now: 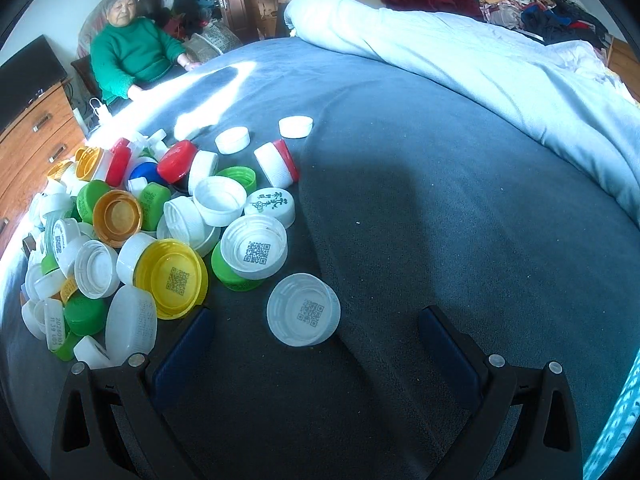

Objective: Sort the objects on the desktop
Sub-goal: 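Grasp the blue bottle cap at the pile's edge with the left tool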

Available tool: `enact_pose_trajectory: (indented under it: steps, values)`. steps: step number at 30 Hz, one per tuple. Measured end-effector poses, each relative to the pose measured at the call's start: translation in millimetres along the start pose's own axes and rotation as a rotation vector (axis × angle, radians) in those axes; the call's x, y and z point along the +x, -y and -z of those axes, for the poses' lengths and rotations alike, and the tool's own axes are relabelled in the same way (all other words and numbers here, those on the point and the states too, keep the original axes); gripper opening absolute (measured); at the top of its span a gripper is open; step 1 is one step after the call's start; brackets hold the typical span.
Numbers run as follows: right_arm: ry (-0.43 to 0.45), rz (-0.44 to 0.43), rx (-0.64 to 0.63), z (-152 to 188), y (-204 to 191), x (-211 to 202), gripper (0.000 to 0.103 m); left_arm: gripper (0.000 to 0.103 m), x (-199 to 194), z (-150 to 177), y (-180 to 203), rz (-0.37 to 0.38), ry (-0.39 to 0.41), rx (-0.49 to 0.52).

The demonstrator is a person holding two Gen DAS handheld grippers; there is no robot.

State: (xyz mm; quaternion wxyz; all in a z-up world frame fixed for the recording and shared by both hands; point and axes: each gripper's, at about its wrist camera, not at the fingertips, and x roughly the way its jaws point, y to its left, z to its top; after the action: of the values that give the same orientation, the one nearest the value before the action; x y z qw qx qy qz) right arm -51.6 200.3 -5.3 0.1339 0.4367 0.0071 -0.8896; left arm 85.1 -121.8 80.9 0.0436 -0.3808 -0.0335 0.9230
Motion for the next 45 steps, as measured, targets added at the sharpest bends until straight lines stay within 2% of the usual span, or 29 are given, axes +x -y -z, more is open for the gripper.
enact_pose_trajectory:
  steps: [2,5,8,12,14,17,21,23,25,27,30,36,45]
  values:
    - [0.0,0.0,0.0,-1.1,3.2,4.3,0.103,0.101,2.4,5.3,-4.4,0.01,-0.003,-0.004]
    - [0.0,0.0,0.0,-1.2,3.3,4.2,0.103,0.101,20.1,0.2,-22.3,0.004,0.046,0.114]
    - [0.0,0.0,0.0,-1.1,3.0,4.2,0.103,0.101,29.4,-3.0,-4.0,0.054,0.041,0.167]
    - [0.0,0.0,0.0,-1.2,2.2,4.3,0.103,0.101,60.8,-13.1,30.5,0.107,0.063,0.331]
    - [0.0,0.0,0.0,-1.1,2.3,4.3,0.103,0.101,79.5,-15.3,47.8,0.12,0.034,0.36]
    - [0.0,0.0,0.001,-1.1,2.3,4.2,0.103,0.101,95.0,-9.3,71.7,0.176,-0.015,0.283]
    - [0.0,0.0,0.001,-1.3,1.4,4.7,0.103,0.1,109.7,-11.8,86.5,0.194,-0.037,0.241]
    - [0.0,0.001,0.001,-0.9,2.5,4.2,0.103,0.088,117.6,-15.2,90.0,0.213,-0.055,0.229]
    - [0.0,0.001,0.001,-1.0,2.3,4.3,0.103,0.044,124.3,-16.3,93.0,0.203,-0.078,0.228]
    - [-0.001,0.001,0.001,-1.3,1.3,4.9,0.103,0.026,119.5,-10.5,93.7,0.219,-0.092,0.212]
    - [-0.001,0.001,0.001,-1.1,2.0,4.7,0.103,0.026,106.4,-8.7,98.1,0.219,-0.064,0.21]
    - [-0.001,0.001,0.001,-1.6,0.5,5.4,0.103,0.026,80.2,-3.3,87.1,0.155,-0.026,0.172]
    - [-0.019,0.005,-0.003,-7.0,10.6,11.3,0.103,0.026,82.1,7.4,76.4,0.204,-0.062,0.124]
